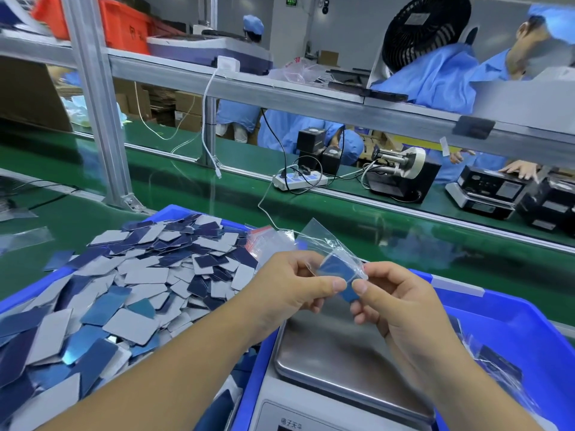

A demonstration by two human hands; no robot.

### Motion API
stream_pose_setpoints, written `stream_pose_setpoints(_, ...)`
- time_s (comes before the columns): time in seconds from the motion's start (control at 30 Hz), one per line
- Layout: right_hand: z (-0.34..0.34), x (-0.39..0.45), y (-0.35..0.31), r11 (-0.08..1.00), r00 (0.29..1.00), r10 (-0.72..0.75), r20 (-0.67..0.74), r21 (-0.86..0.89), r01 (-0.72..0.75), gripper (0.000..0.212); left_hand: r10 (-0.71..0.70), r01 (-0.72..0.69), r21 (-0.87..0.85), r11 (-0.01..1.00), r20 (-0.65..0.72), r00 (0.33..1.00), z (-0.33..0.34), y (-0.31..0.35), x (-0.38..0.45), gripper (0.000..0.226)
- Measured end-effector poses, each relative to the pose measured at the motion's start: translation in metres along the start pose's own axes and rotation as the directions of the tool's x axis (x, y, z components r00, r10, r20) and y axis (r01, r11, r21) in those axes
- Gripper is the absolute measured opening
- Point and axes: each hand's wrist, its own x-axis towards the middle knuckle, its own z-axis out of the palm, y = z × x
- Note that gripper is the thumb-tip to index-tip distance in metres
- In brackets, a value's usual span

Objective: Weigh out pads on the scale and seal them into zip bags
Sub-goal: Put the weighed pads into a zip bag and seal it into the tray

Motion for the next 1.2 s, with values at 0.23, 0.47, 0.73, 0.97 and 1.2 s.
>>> stream_pose_setpoints(0.23,0.003,0.001,0.004,0.999,0.999,-0.036,-0.008,-0.012,0.036,0.033,-0.047,0.045,0.073,0.996,0.023,0.999,0.002,-0.003,-0.002,0.016)
stream_pose_setpoints(0.47,-0.001,0.001,-0.005,0.996,0.998,-0.051,0.024,-0.067,0.053,0.026,-0.132,0.136,-0.101,0.986,0.046,0.99,0.004,-0.002,-0.002,0.011)
stream_pose_setpoints(0.73,-0.006,0.002,-0.009,0.993,0.993,-0.085,0.085,-0.072,0.091,0.035,-0.107,0.107,-0.007,0.994,0.022,0.994,0.0,-0.006,0.0,0.038)
stream_pose_setpoints(0.97,-0.007,0.003,-0.006,0.996,0.994,-0.06,0.095,-0.062,0.066,0.034,-0.146,0.147,-0.015,0.989,0.048,0.988,0.001,-0.007,-0.002,0.048)
stream_pose_setpoints(1.2,-0.008,0.003,-0.01,0.987,0.988,-0.084,0.132,-0.126,0.101,0.037,-0.098,0.102,-0.082,0.991,0.053,0.994,0.0,-0.003,-0.002,0.032)
